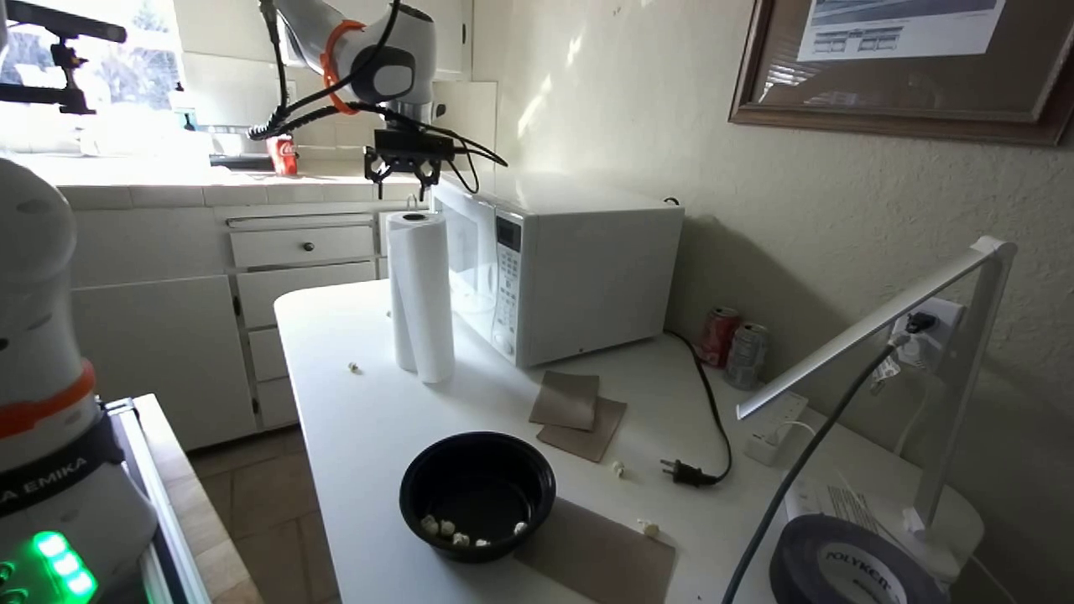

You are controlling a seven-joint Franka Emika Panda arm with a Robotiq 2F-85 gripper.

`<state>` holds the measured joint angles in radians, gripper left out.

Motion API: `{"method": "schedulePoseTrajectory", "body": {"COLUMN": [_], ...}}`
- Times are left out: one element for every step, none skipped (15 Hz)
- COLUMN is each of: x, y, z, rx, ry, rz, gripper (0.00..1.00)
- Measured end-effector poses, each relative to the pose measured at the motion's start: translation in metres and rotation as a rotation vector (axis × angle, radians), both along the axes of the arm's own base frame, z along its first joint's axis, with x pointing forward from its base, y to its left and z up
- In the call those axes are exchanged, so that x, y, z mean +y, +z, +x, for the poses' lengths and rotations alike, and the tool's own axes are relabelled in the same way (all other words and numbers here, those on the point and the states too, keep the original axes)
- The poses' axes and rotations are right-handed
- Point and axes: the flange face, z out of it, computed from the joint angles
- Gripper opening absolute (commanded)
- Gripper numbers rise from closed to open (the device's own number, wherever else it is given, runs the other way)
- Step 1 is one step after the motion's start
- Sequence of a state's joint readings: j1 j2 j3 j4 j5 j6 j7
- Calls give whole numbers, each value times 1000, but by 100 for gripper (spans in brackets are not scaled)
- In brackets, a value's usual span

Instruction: Pick up the silver kitchen paper stand and move it a little forward on the kitchen counter, pick up the white kitchen paper and put it on the silver kitchen paper stand

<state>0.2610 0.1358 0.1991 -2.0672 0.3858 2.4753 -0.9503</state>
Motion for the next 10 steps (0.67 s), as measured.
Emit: {"method": "schedulePoseTrajectory", "body": {"x": [0, 1, 1, 1, 2, 2, 2, 2, 1, 1], "y": [-2, -4, -6, -6, -7, -7, -8, -8, -9, -9], "z": [2, 3, 5, 6, 8, 9, 10, 10, 11, 11], "rx": [0, -1, -2, -3, -4, -5, -5, -5, -5, -5], "ry": [1, 3, 6, 9, 11, 14, 15, 17, 19, 20], "rz": [1, 2, 4, 5, 6, 7, 8, 9, 9, 9], "gripper": [82, 82, 83, 80, 80, 72, 72, 68, 63, 66]}}
